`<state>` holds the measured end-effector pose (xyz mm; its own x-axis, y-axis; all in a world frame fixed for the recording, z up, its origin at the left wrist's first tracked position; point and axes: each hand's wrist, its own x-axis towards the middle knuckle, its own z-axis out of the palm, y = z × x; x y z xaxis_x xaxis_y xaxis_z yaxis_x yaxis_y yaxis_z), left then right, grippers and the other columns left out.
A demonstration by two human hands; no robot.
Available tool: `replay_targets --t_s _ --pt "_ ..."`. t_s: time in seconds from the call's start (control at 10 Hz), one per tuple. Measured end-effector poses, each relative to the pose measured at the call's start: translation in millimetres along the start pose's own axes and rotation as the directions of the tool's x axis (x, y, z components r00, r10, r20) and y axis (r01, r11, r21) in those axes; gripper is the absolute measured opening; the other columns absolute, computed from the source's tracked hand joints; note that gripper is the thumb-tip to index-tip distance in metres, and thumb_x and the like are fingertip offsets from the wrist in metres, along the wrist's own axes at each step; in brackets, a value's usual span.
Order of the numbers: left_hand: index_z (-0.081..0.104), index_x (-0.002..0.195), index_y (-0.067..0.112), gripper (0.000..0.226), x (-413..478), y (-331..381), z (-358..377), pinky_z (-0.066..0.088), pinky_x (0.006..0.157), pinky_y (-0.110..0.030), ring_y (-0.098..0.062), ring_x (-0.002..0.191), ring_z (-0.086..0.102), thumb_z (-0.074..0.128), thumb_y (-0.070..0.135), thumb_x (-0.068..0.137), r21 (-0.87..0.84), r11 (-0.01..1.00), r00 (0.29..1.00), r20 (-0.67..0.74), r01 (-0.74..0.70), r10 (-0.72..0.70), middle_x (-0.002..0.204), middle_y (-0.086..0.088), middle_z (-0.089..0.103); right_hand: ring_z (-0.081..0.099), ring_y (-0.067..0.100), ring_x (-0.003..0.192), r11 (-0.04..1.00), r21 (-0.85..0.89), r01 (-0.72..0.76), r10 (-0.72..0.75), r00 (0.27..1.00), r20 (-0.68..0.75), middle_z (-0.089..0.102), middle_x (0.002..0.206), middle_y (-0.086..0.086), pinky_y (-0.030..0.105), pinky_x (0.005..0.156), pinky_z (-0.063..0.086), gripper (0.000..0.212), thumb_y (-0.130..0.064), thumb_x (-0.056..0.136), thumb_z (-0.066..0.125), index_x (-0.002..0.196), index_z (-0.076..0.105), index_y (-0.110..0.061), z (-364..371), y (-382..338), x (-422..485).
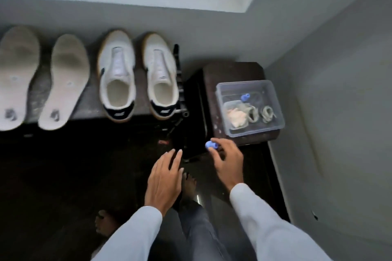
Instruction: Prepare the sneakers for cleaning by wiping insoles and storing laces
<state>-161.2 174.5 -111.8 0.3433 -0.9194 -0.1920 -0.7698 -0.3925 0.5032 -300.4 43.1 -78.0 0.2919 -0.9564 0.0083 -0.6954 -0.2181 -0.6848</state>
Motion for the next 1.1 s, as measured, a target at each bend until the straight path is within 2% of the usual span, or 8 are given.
replay_targets --t_s 0.1,0.2,0.5,0.7,0.8,0.9,1.0,1.1 --pt "0.051 0.140 0.015 0.046 39.1 54.6 5.4 0.050 0.103 -0.042 -0.029 0.131 0.053 0.055 0.025 0.095 -0.027 0.999 0.999 -0.029 -0.043 0.043 0.143 -0.013 0.052 0.062 0.011 0.085 0.998 -0.029 -0.050 0.045 0.986 -0.161 0.071 0.096 0.005 0.015 0.085 0.046 0.023 -0.008 0.079 0.076 0.102 0.072 -0.007 -52.8 34.3 56.5" --pt "0.050 0.141 0.015 0.049 71.3 90.4 4.7 0.048 0.106 -0.042 -0.029 0.132 0.051 0.060 0.025 0.094 -0.008 0.998 0.997 -0.046 -0.065 0.064 0.145 -0.013 0.049 0.064 0.017 0.087 0.988 -0.027 -0.152 0.146 0.975 -0.167 0.071 0.099 0.007 0.028 0.083 0.050 0.021 -0.014 0.083 0.072 0.104 0.070 -0.011 -83.1 63.6 114.4" --pt "0.044 0.145 0.016 0.050 134.9 133.1 3.8 0.044 0.109 -0.048 -0.033 0.138 0.043 0.050 0.031 0.099 0.150 0.983 0.993 -0.037 -0.104 0.111 0.151 -0.015 0.043 0.065 0.027 0.092 0.955 -0.181 -0.237 0.235 0.971 -0.031 0.069 0.103 0.013 0.038 0.084 0.057 0.016 -0.011 0.090 0.065 0.104 0.069 -0.007 -89.7 145.5 240.3" --pt "0.043 0.146 0.016 0.049 148.2 128.9 -0.6 0.042 0.111 -0.047 -0.032 0.140 0.041 0.040 0.034 0.101 0.180 0.981 0.995 -0.055 -0.074 0.085 0.153 -0.014 0.040 0.067 0.027 0.084 0.934 -0.289 -0.210 0.240 0.968 0.071 0.070 0.097 0.012 0.041 0.075 0.059 0.009 -0.011 0.089 0.066 0.096 0.070 -0.008 -77.8 166.1 269.4" --pt "0.045 0.145 0.016 0.048 153.9 125.1 -5.2 0.043 0.110 -0.047 -0.031 0.140 0.041 0.044 0.031 0.099 0.167 0.985 0.995 -0.084 -0.041 0.055 0.152 -0.013 0.041 0.067 0.029 0.084 0.928 -0.316 -0.196 0.243 0.963 0.116 0.070 0.096 0.014 0.040 0.074 0.058 0.010 -0.010 0.089 0.065 0.097 0.070 -0.006 -76.4 168.7 270.6" --pt "0.047 0.144 0.015 0.048 154.7 123.8 -13.9 0.044 0.109 -0.047 -0.031 0.139 0.043 0.053 0.027 0.098 0.166 0.986 0.995 -0.086 -0.029 0.043 0.152 -0.013 0.041 0.065 0.030 0.096 0.918 -0.348 -0.189 0.246 0.961 0.128 0.069 0.107 0.015 0.040 0.081 0.057 0.018 -0.011 0.089 0.066 0.107 0.067 -0.007 -84.2 158.9 263.6" --pt "0.047 0.144 0.015 0.047 159.3 116.9 -24.8 0.041 0.112 -0.046 -0.030 0.140 0.042 0.050 0.027 0.098 0.176 0.984 0.987 -0.151 -0.020 0.047 0.152 -0.012 0.041 0.053 0.033 0.118 0.907 -0.405 -0.117 0.182 0.975 0.124 0.057 0.127 0.016 0.042 0.090 0.050 0.039 -0.013 0.087 0.068 0.124 0.057 -0.007 -86.5 140.8 257.0" --pt "0.041 0.148 0.017 0.051 157.1 109.5 -44.5 0.035 0.116 -0.046 -0.028 0.147 0.032 0.048 0.029 0.099 0.163 0.985 0.981 -0.194 0.052 -0.019 0.158 -0.010 0.035 0.045 0.031 0.127 0.961 -0.232 -0.151 0.181 0.977 0.116 0.046 0.137 0.013 0.044 0.100 0.044 0.050 -0.021 0.087 0.068 0.131 0.050 -0.009 -89.8 101.0 244.9"
